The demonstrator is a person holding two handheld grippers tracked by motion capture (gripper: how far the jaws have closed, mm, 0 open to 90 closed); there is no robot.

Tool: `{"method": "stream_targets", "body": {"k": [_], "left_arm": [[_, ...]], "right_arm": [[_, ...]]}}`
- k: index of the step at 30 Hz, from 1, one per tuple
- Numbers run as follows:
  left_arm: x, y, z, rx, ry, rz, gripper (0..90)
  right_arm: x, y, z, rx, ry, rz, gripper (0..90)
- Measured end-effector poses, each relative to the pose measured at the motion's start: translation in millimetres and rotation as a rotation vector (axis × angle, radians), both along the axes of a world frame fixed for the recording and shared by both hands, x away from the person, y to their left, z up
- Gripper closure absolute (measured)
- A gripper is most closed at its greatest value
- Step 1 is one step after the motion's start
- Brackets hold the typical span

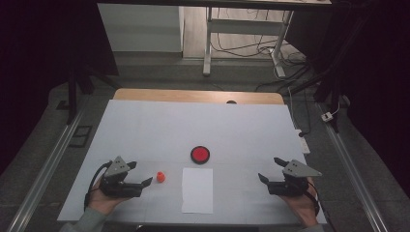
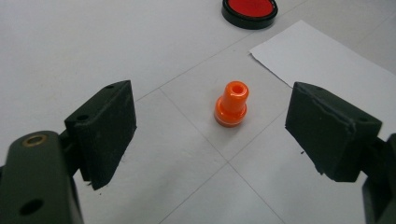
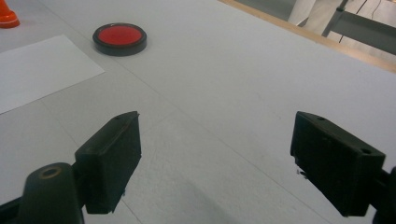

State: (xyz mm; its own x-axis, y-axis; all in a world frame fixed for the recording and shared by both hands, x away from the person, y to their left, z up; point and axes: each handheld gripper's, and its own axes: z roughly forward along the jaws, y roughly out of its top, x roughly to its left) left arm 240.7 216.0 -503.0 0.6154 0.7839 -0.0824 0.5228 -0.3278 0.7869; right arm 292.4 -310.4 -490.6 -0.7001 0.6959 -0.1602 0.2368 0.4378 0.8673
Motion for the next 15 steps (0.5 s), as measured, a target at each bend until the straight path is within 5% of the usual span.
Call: {"method": "stream_targets", "body": {"k": [15], "left_arm": [[0.5, 1.0, 4.8, -0.016, -0.010, -0.001, 16.9]], "right_arm": [[-2.5, 0.4, 1.1, 0.022, -0.027, 0.017, 21.5]]}}
